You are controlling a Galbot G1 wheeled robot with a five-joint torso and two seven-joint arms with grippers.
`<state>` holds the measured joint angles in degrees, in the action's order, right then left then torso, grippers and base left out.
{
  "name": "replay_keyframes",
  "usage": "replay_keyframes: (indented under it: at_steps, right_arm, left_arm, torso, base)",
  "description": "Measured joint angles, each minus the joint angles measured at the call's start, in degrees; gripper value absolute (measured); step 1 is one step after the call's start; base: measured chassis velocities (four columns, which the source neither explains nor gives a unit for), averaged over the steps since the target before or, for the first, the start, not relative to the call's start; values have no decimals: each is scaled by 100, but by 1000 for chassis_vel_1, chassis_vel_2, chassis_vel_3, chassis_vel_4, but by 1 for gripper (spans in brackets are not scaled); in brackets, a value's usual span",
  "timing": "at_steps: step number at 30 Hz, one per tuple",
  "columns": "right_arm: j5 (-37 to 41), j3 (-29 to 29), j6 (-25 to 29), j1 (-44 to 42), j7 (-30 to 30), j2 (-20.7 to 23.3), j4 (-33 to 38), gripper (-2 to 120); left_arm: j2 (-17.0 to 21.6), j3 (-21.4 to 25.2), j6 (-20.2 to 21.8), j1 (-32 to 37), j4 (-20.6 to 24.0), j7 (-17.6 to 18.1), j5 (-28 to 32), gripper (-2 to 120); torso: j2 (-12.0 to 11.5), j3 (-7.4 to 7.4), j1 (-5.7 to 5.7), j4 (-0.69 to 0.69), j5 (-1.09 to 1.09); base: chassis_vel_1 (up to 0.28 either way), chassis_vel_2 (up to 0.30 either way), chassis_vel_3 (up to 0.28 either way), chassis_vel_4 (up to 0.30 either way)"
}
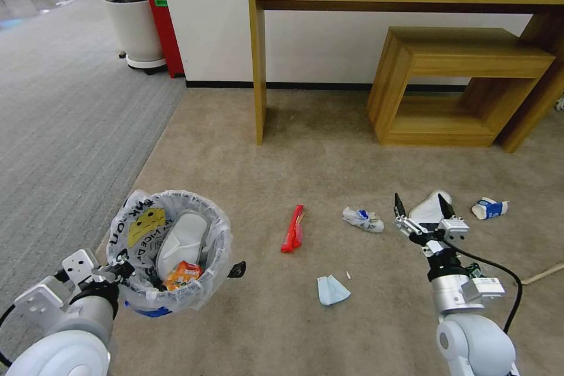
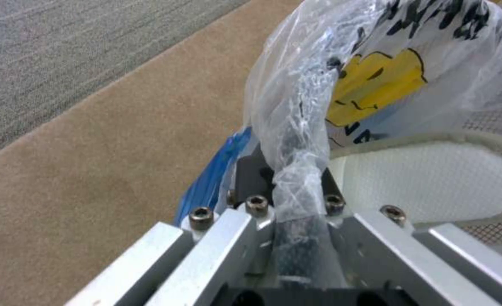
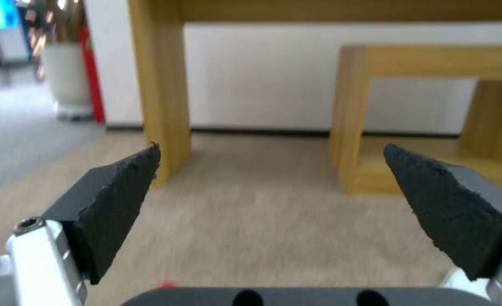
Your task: Pick up the trash bin and place the garbage on the floor into it.
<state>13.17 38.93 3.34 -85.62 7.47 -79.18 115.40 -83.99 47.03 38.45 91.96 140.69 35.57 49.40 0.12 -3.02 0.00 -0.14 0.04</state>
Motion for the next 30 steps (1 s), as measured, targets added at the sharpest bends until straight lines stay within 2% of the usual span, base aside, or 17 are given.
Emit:
replay_keyframes:
  at_steps: [2, 5, 7, 9, 10, 13, 21, 30]
  right_arm:
    - [-27, -63, -140, 0, 25, 48, -43, 100]
    - [-212, -352, -756, 71, -20, 274, -254, 100]
    - [-265, -414, -889, 99, -14, 323, -327, 100]
    - [-352, -586, -1434, 210, 55, 448, -563, 100]
    - [-352, -586, -1434, 210, 55, 448, -563, 100]
    - [-403, -860, -2093, 433, 125, 555, -960, 100]
    - [-854, -1269, -2560, 824, 307, 634, -2017, 100]
    - [-655, -1553, -2607, 897, 648, 517, -2625, 100]
  left_arm:
    - [0, -1, -4, 9, 12, 4, 0, 0]
    - [-6, -1, -36, 37, 44, 29, -10, 0]
    - [-13, -4, -41, 48, 48, 37, -22, 0]
    - [-29, -26, -48, 79, 56, 48, -70, 0]
    - [-29, -26, -48, 79, 56, 48, -70, 0]
    - [-39, -41, -48, 117, 85, 60, -129, 0]
    - [-62, -53, -48, 160, 133, 75, -214, 0]
    - [-151, -188, 8, 185, 254, 225, 113, 0]
  torso:
    - [0, 0, 0, 0, 0]
    - [0, 0, 0, 0, 0]
    - [0, 0, 0, 0, 0]
    - [0, 0, 0, 0, 0]
    - [0, 0, 0, 0, 0]
    - [0, 0, 0, 0, 0]
    - [0, 0, 0, 0, 0]
    - [0, 0, 0, -1, 0]
  base:
    - [0, 0, 0, 0]
    - [0, 0, 0, 0]
    - [0, 0, 0, 0]
    - [0, 0, 0, 0]
    - [0, 0, 0, 0]
    - [0, 0, 0, 0]
    - [0, 0, 0, 0]
    - [0, 0, 0, 0]
